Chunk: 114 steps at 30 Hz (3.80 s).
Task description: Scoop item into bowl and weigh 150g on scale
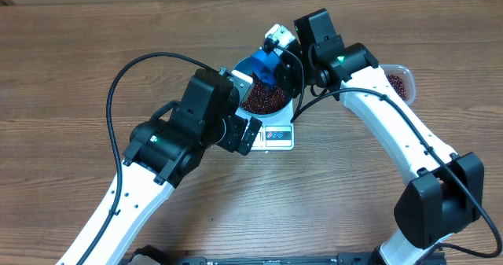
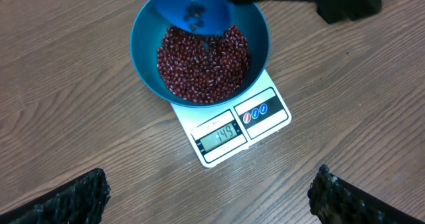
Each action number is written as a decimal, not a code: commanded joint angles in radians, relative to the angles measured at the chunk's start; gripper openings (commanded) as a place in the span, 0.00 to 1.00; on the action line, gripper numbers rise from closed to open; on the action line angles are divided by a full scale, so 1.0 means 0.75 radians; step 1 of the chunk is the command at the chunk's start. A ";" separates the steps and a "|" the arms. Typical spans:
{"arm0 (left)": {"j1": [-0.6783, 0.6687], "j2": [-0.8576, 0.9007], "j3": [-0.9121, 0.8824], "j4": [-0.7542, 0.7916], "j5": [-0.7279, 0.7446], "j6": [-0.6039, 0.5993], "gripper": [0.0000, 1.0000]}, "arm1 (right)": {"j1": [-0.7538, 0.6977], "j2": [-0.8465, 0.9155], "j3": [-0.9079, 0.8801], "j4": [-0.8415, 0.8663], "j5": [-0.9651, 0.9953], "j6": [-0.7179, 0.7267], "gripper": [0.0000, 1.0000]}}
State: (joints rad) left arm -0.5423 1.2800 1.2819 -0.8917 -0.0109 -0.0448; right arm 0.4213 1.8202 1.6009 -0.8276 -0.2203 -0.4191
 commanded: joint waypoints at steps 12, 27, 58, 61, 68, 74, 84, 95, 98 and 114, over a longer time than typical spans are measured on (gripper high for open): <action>0.007 -0.014 0.022 0.003 0.010 0.016 1.00 | 0.002 -0.056 0.039 0.032 0.005 -0.002 0.04; 0.007 -0.014 0.022 0.003 0.010 0.016 0.99 | 0.002 -0.056 0.039 0.052 -0.039 0.150 0.04; 0.007 -0.014 0.022 0.003 0.011 0.016 1.00 | 0.002 -0.056 0.039 0.049 -0.167 0.216 0.04; 0.007 -0.014 0.022 0.003 0.011 0.016 0.99 | 0.002 -0.056 0.039 0.049 -0.167 0.215 0.04; 0.007 -0.014 0.022 0.003 0.010 0.016 1.00 | 0.002 -0.055 0.038 0.047 -0.063 0.210 0.04; 0.007 -0.014 0.022 0.003 0.011 0.016 1.00 | 0.002 -0.054 0.037 0.028 -0.041 0.210 0.04; 0.007 -0.014 0.022 0.003 0.011 0.016 1.00 | 0.002 -0.040 -0.042 0.018 -0.062 0.211 0.04; 0.007 -0.014 0.022 0.003 0.010 0.016 1.00 | 0.002 -0.012 -0.042 0.015 -0.057 0.210 0.04; 0.007 -0.014 0.022 0.003 0.010 0.016 1.00 | 0.002 0.021 -0.042 0.015 -0.057 0.210 0.04; 0.007 -0.014 0.022 0.003 0.010 0.016 1.00 | 0.002 0.107 -0.042 -0.036 -0.104 0.211 0.04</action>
State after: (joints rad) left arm -0.5423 1.2800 1.2819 -0.8917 -0.0105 -0.0448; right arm 0.4213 1.8957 1.5742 -0.8440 -0.2764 -0.2626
